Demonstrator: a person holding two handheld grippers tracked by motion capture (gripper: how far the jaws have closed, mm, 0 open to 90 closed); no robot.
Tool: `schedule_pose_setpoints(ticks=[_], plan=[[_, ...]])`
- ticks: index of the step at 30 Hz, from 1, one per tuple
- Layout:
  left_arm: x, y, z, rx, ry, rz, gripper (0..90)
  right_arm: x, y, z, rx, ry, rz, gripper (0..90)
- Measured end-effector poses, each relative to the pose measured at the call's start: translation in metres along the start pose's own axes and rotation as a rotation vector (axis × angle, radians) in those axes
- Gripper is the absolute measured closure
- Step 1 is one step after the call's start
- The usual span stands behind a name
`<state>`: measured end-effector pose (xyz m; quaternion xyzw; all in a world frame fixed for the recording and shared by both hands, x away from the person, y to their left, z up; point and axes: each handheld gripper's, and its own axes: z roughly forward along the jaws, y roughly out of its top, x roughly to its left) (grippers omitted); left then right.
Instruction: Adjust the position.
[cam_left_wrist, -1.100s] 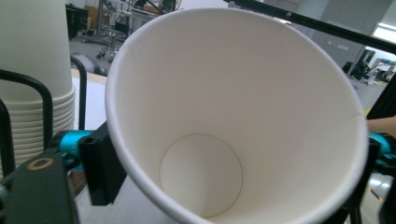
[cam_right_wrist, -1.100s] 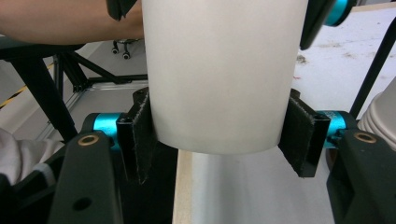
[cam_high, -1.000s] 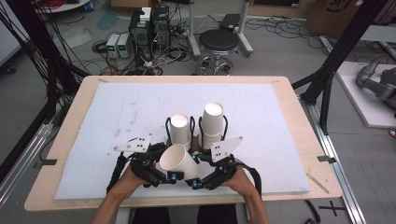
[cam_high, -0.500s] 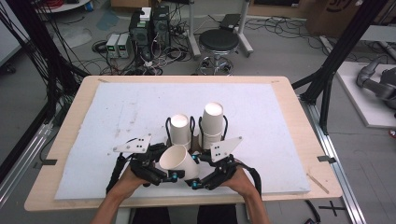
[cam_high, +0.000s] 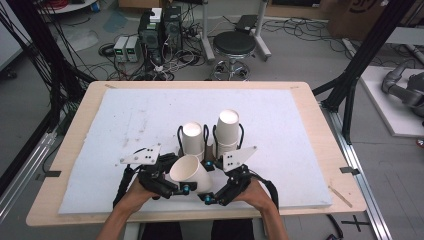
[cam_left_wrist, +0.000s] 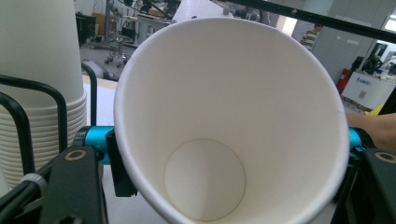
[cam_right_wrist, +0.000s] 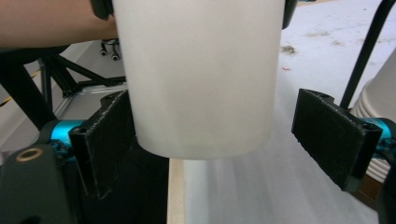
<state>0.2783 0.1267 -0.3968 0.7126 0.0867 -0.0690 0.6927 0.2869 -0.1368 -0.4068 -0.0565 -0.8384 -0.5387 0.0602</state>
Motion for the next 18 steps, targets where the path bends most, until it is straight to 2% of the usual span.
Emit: schedule_pose_setpoints(ticks=[12, 18], plan=[[-0.0010, 0.0016, -0.0033, 0.015, 0.017, 0.012, 29.2, 0.0002, 0.0005, -0.0025, 0.002, 0.002, 0.007, 14.0], [-0.0042, 0.0060, -0.0072, 0.091, 0.053, 0.033, 29.2, 0.0020, 0.0021, -0.0090, 0.035, -0.038, -0.006, 14.1]])
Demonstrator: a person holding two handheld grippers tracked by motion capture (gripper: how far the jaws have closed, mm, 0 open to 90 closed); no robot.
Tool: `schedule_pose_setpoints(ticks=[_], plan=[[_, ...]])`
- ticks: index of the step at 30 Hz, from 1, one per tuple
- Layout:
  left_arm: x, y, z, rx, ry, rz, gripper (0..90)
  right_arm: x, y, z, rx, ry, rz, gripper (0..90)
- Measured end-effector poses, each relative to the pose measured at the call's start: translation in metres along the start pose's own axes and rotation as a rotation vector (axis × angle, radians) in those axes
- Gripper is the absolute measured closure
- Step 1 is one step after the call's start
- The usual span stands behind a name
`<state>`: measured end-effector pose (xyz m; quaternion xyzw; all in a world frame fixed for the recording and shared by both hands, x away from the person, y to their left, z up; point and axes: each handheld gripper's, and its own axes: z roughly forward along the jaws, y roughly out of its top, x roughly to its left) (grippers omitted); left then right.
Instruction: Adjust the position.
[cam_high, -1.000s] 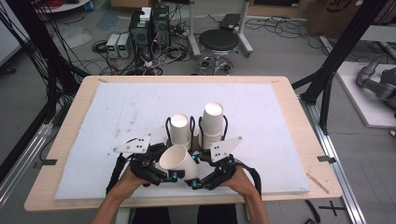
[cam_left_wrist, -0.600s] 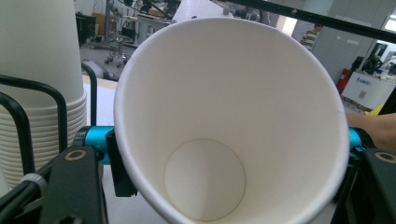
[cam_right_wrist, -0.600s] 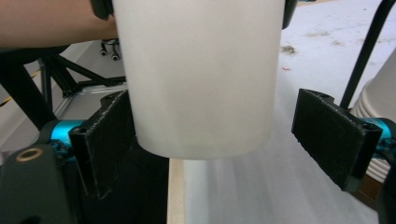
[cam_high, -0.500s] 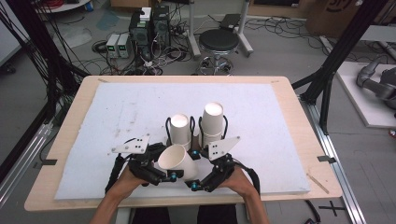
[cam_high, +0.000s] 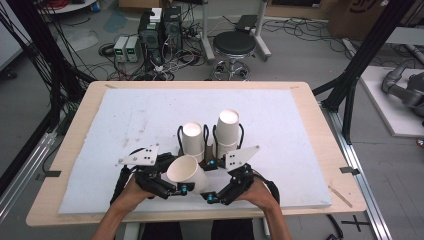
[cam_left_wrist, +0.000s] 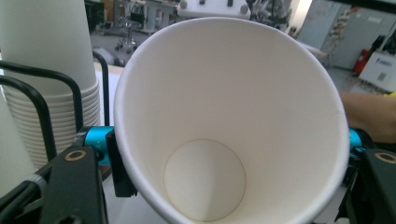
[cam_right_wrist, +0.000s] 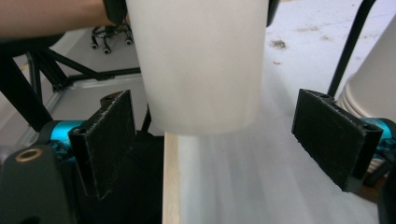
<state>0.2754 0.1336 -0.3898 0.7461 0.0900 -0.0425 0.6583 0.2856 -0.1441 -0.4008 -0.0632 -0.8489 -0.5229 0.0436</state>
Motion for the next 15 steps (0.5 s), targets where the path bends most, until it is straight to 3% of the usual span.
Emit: schedule_pose_setpoints(ticks=[15], plan=[[-0.001, 0.006, -0.008, 0.090, 0.075, 0.018, 29.1, 0.000, -0.007, -0.018, 0.032, -0.082, 0.012, 14.1]])
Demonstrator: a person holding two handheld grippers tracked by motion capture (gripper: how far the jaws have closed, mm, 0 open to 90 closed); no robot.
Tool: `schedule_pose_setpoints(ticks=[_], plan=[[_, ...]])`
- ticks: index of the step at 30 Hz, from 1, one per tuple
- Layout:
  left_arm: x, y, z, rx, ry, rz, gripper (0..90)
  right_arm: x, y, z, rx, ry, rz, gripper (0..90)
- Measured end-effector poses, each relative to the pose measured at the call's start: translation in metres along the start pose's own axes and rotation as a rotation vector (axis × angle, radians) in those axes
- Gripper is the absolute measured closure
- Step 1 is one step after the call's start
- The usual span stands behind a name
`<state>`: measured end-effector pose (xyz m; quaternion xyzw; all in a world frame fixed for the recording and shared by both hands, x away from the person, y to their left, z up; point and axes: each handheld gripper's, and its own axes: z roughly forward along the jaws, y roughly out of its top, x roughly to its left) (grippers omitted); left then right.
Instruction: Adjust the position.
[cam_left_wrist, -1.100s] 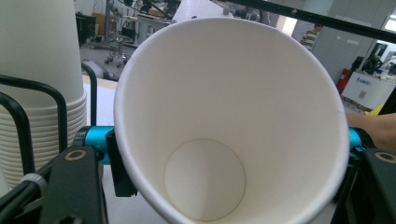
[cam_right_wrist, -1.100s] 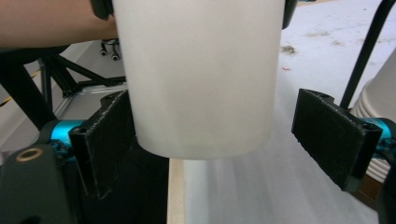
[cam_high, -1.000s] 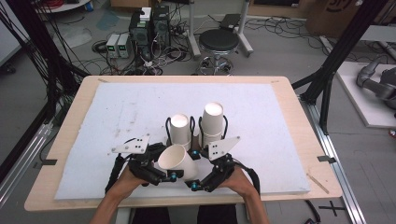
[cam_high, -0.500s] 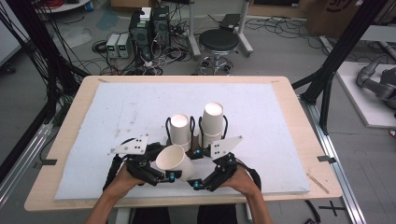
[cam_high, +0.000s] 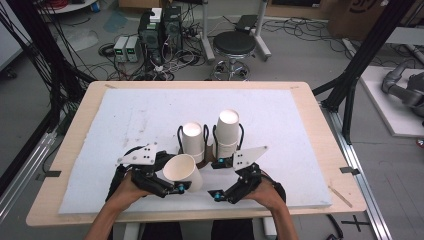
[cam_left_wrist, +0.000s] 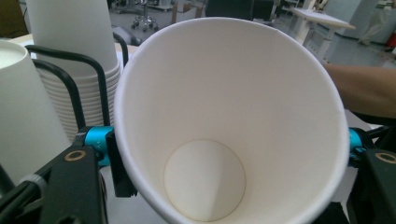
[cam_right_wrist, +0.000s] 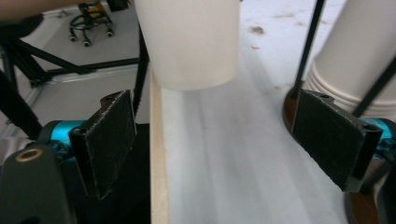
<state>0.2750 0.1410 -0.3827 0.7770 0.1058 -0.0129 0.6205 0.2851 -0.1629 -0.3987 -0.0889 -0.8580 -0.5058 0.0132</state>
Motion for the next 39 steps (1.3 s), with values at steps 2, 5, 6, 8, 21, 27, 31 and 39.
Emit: schedule_pose_setpoints(ticks=[2, 5, 6, 8, 21, 27, 31, 39], plan=[[0.000, 0.000, -0.001, 0.006, 0.014, -0.001, 29.1, -0.001, -0.002, -0.003, 0.003, -0.022, 0.008, 14.2], [0.001, -0.001, -0.003, 0.017, 0.030, 0.003, 29.1, -0.003, -0.006, -0.011, 0.005, -0.064, 0.027, 14.2], [0.000, -0.001, -0.003, 0.017, 0.033, 0.001, 29.1, -0.003, -0.008, -0.014, 0.001, -0.082, 0.036, 14.2], [0.000, -0.002, -0.004, 0.028, 0.042, 0.003, 29.1, -0.004, -0.012, -0.021, -0.001, -0.112, 0.049, 14.2], [0.001, -0.012, -0.011, 0.048, 0.089, -0.001, 29.1, -0.012, -0.035, -0.067, -0.058, -0.302, 0.172, 14.2], [0.001, -0.015, -0.009, 0.064, 0.098, -0.006, 29.1, -0.014, -0.043, -0.082, -0.071, -0.400, 0.222, 14.2], [0.002, -0.015, -0.009, 0.086, 0.123, -0.009, 29.1, -0.017, -0.048, -0.085, -0.067, -0.481, 0.253, 14.3], [0.003, -0.018, -0.004, 0.157, 0.168, -0.018, 29.1, -0.022, -0.060, -0.080, -0.017, -0.629, 0.322, 14.4]])
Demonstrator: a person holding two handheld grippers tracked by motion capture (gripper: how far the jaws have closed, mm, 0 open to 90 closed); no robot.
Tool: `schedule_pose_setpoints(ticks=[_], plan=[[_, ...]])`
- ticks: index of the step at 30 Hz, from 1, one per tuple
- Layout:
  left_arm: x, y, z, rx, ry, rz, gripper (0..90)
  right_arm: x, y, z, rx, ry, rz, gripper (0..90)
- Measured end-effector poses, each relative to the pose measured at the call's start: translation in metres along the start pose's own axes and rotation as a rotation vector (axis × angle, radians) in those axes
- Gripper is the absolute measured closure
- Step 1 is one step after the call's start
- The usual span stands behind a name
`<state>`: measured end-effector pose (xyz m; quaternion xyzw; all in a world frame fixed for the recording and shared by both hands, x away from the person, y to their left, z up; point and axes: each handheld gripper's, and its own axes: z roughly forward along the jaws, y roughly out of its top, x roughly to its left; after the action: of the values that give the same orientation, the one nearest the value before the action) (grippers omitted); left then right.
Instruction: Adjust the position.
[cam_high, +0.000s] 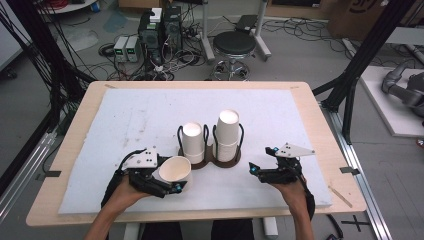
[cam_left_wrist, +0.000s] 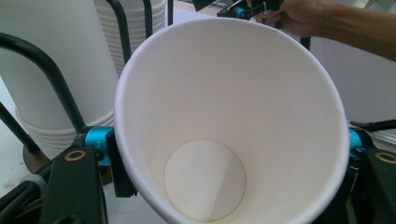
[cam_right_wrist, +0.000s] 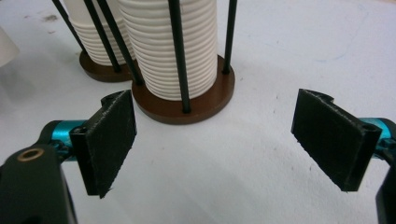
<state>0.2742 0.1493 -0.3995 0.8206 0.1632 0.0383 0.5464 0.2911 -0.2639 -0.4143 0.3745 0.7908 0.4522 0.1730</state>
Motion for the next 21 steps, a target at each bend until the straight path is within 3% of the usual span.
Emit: schedule_pose_setpoints(ticks=[11, 16, 21], plan=[[0.000, -0.001, 0.004, 0.027, 0.006, -0.003, 29.1, -0.007, -0.010, 0.000, 0.012, -0.069, 0.048, 14.8], [-0.001, -0.001, 0.005, 0.028, 0.003, -0.002, 29.1, -0.007, -0.016, 0.003, 0.024, -0.157, 0.069, 14.9], [-0.001, -0.001, 0.004, 0.027, 0.003, -0.003, 29.1, -0.006, -0.021, 0.005, -0.012, -0.152, 0.061, 15.1]])
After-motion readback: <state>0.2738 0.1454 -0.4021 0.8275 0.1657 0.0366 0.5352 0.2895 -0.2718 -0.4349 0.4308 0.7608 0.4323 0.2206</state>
